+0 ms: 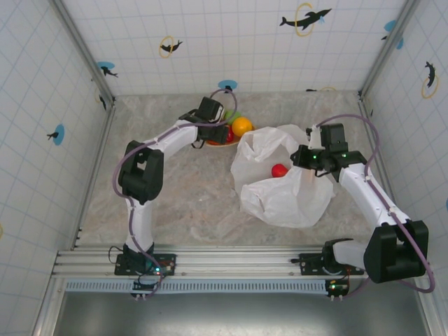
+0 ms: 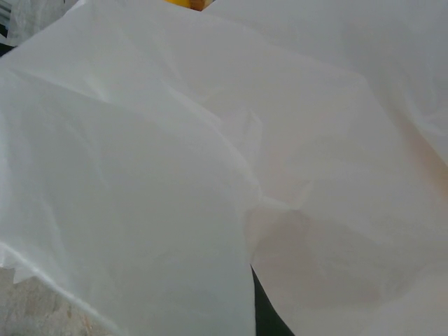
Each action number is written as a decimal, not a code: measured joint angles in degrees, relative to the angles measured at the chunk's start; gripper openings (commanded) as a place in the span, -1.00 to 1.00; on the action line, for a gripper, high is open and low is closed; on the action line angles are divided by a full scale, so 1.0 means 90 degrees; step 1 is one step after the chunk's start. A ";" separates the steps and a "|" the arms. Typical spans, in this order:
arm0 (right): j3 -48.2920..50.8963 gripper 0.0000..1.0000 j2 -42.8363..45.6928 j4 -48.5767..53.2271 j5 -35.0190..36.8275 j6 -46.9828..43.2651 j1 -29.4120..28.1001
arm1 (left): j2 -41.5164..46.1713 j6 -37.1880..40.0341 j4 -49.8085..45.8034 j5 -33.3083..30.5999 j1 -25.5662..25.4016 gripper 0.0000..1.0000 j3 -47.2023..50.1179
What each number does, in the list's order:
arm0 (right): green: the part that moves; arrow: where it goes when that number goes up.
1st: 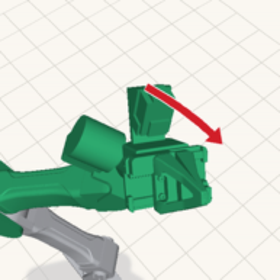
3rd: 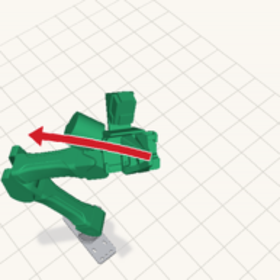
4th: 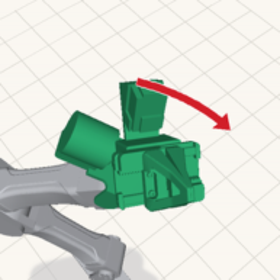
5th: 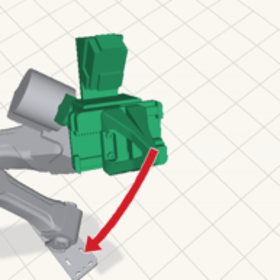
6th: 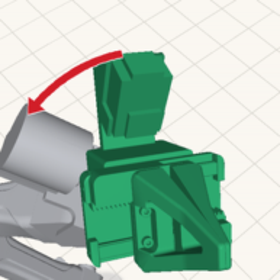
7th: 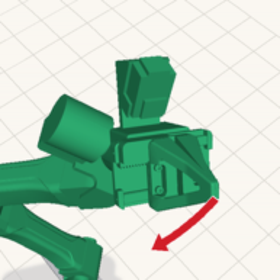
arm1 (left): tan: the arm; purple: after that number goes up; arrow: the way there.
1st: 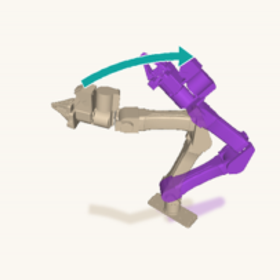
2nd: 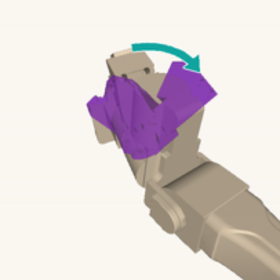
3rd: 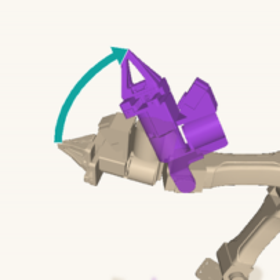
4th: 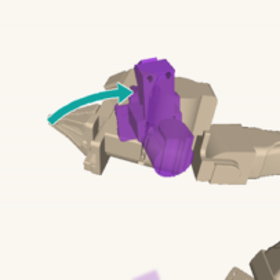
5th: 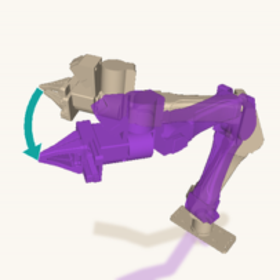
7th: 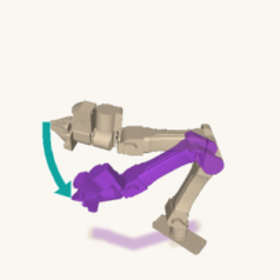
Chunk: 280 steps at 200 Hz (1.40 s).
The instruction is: Place the fruits into the plastic bag
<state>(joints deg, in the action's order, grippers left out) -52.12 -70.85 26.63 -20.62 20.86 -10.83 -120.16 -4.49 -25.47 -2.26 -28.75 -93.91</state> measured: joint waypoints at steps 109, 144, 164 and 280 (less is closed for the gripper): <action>0.0000 -0.94 0.0000 0.0002 0.0029 -0.0019 0.0000 | -0.0461 0.0087 -0.0223 -0.0168 0.0000 0.40 -0.0316; 0.0000 -0.94 0.0000 0.0005 0.0046 -0.0019 0.0000 | -0.0461 0.0153 -0.0245 -0.0214 0.0000 0.23 -0.0357; 0.0000 -0.94 0.0000 0.0005 0.0049 -0.0017 -0.0002 | -0.0459 0.0165 -0.0248 -0.0228 0.0000 0.14 -0.0357; 0.0000 -0.94 0.0000 0.0019 0.0092 -0.0012 -0.0007 | 0.2637 -0.0209 0.0602 0.0449 -0.0002 0.08 0.2120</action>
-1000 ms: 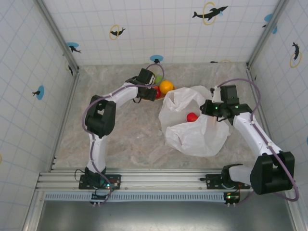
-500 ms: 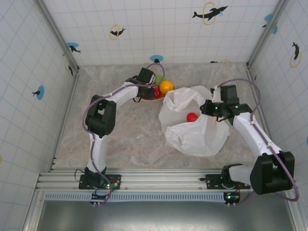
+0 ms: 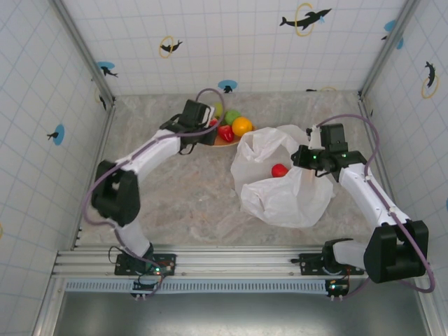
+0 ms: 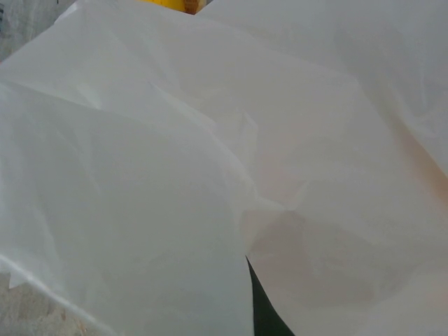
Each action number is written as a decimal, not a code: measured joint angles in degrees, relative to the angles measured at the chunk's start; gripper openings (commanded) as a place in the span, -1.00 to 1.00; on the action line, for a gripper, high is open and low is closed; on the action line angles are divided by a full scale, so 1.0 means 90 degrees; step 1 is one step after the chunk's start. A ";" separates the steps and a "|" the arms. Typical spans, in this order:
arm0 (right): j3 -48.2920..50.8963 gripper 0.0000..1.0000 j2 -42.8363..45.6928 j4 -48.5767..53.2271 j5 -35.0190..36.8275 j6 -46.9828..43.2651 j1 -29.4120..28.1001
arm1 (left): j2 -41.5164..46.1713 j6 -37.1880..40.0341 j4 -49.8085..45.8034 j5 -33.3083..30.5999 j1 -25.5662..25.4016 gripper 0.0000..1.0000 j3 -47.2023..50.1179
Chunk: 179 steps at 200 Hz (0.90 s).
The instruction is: Place the fruits into the plastic bag
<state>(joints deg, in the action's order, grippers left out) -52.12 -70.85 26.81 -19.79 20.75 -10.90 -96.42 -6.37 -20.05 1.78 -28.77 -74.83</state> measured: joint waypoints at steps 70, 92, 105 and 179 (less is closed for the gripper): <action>-0.0078 -0.94 -0.0015 -0.0007 -0.0002 0.0024 -0.0041 | 0.1858 -0.0658 0.1506 0.1372 -0.0814 0.03 0.3104; -0.0083 -0.94 -0.0015 -0.0022 -0.0005 0.0058 -0.0112 | 0.1350 -0.0658 0.1751 0.1472 -0.1260 0.01 0.3062; -0.0083 -0.94 -0.0015 -0.0032 -0.0019 0.0102 -0.0143 | 0.0945 -0.0658 0.1819 0.1542 -0.1464 0.01 0.2912; 0.0012 -0.94 -0.0015 -0.0544 -0.0527 0.0583 -0.0306 | -0.0867 -0.1166 0.3213 0.1936 -0.2307 0.03 0.1520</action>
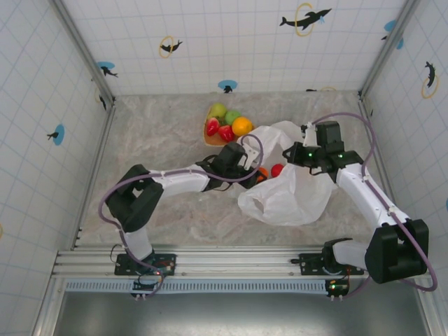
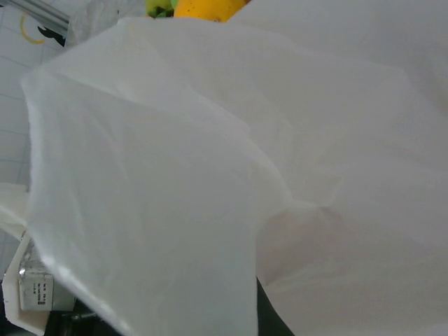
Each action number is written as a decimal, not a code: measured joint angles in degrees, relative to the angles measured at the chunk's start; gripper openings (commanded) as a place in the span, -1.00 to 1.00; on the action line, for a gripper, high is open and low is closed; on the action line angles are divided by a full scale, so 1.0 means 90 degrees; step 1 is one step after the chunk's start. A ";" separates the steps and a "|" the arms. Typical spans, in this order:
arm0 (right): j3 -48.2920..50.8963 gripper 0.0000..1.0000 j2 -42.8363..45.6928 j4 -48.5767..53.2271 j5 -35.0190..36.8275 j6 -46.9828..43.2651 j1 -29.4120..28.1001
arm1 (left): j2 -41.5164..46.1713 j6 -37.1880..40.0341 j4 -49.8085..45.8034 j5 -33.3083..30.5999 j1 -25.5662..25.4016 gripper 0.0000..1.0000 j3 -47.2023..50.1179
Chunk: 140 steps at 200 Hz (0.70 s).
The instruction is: Place the fruits into the plastic bag
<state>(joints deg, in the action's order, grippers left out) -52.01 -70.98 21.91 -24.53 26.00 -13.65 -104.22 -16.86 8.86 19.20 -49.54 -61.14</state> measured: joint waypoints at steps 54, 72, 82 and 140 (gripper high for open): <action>0.0209 -0.94 0.0002 -0.0017 -0.0100 -0.0010 -0.0027 | -0.1010 -0.1387 0.1588 -0.0833 -0.0015 0.06 -0.0296; 0.0209 -0.94 0.0002 -0.0010 -0.0114 -0.0085 -0.0027 | -0.1311 -0.1787 0.1875 -0.1171 -0.0017 0.10 -0.0449; 0.0209 -0.94 0.0002 0.0015 -0.0117 -0.0124 -0.0027 | -0.1452 -0.1950 0.1970 -0.1319 -0.0029 0.13 -0.0561; 0.0240 -0.95 -0.0056 0.0158 -0.0095 -0.0401 0.0024 | -0.1962 -0.2314 0.2135 -0.1598 -0.0136 0.51 -0.1188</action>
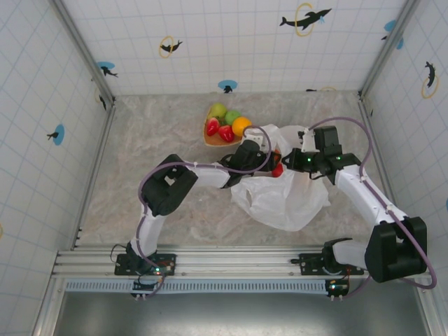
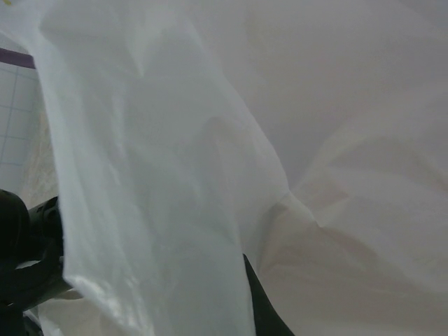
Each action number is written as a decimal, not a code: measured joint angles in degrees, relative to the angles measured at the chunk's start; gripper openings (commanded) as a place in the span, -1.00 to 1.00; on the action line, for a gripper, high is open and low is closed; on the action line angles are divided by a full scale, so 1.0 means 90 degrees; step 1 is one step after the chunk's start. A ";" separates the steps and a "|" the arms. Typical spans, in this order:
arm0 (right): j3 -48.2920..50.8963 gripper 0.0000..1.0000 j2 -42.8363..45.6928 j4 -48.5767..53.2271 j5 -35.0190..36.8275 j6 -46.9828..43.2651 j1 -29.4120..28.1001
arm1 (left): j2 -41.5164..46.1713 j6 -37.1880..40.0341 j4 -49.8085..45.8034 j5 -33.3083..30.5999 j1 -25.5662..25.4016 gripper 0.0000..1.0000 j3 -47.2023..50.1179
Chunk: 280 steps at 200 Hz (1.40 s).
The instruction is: Place the fruits into the plastic bag
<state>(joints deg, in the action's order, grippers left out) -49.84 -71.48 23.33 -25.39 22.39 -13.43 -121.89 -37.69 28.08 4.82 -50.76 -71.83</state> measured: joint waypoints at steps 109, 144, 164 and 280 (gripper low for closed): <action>0.0143 -0.96 0.0000 0.0131 -0.0024 -0.0376 0.0673 | 0.1690 0.0974 -0.0369 0.0384 0.0202 0.65 0.1139; 0.0143 -0.96 0.0000 0.0148 -0.0049 -0.0488 0.0741 | 0.2577 0.1457 -0.0957 0.0716 0.0508 0.59 0.1702; 0.0143 -0.96 -0.0005 0.0151 -0.0061 -0.0522 0.0750 | 0.3031 0.1712 -0.1355 0.0811 0.0668 0.56 0.2067; 0.0143 -0.96 -0.0041 0.0153 -0.0092 -0.0563 0.0755 | 0.2344 0.1588 -0.2210 0.1022 0.1367 0.37 0.2210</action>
<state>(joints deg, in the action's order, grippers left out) -48.56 -71.85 24.71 -26.22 17.32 -6.63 -100.79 -23.40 8.19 14.02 -38.46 -51.94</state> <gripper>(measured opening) 0.048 0.714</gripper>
